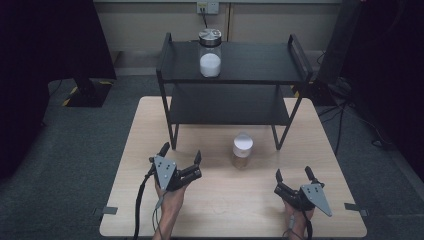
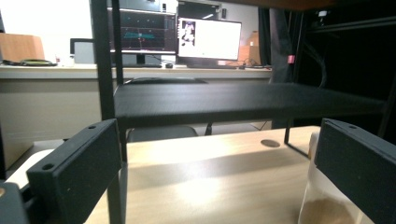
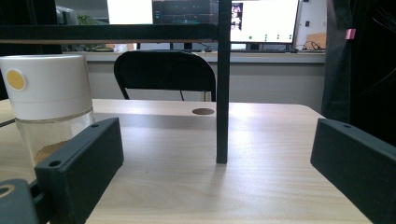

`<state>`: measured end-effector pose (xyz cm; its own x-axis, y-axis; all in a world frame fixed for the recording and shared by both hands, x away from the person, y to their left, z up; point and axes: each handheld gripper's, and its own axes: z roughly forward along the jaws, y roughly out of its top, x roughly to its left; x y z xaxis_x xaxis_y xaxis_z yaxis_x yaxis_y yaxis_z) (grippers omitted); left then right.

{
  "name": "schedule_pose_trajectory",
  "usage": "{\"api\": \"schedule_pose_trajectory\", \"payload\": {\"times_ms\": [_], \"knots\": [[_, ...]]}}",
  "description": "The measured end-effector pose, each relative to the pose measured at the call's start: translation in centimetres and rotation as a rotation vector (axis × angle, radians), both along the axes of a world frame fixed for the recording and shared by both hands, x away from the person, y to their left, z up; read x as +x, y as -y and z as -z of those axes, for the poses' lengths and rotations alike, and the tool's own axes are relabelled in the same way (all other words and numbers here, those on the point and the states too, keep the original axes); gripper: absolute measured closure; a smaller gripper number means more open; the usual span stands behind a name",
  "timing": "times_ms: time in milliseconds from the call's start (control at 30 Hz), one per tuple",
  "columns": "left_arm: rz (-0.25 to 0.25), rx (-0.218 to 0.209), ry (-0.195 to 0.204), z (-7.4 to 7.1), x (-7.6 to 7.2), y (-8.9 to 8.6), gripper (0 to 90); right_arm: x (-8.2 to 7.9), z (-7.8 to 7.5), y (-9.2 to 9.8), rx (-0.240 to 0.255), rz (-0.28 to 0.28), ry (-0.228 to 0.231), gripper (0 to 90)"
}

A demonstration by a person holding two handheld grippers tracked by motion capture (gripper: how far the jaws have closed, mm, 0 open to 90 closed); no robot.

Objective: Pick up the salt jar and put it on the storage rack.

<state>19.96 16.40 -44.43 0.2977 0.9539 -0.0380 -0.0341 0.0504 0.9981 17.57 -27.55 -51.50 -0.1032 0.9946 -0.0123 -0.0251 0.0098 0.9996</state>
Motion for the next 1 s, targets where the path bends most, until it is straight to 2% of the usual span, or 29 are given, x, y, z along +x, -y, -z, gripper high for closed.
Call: {"api": "schedule_pose_trajectory", "payload": {"times_ms": [133, 200, 300, 467, 600, 800, 900, 1000], "knots": [[-0.004, -0.016, -0.015, 1.3, -0.5, -0.5, 0.0, 0.0, 0.0, 0.0, 0.0, 0.0, 0.0, 1.1], [-0.023, -0.009, -0.033, 1.8, -0.6, -0.4, 0.1, 0.0, 0.0, 0.0, 0.0, 0.001, -0.001, 1.1], [-0.048, -0.028, -0.053, 3.1, -1.0, -0.5, 0.1, 0.0, 0.0, 0.0, 0.0, 0.001, 0.0, 1.1], [-0.094, -0.036, -0.089, 5.0, -2.0, -0.7, 0.1, 0.0, 0.0, 0.0, -0.001, 0.002, 0.0, 1.1], [-0.126, -0.057, -0.088, 6.0, -2.5, -0.6, 0.1, 0.0, 0.0, 0.0, 0.0, 0.001, -0.001, 1.1], [-0.15, -0.008, -0.057, 6.6, -2.4, 0.0, 0.1, 0.0, 0.0, -0.1, -0.001, 0.003, -0.001, 1.1], [-0.154, -0.022, -0.055, 6.9, -2.4, -0.1, 0.1, 0.0, 0.0, -0.1, -0.001, 0.004, -0.001, 1.1], [-0.163, -0.011, -0.053, 6.9, -2.3, 0.0, 0.1, 0.0, 0.0, -0.1, -0.001, 0.004, -0.001, 1.1]]}}
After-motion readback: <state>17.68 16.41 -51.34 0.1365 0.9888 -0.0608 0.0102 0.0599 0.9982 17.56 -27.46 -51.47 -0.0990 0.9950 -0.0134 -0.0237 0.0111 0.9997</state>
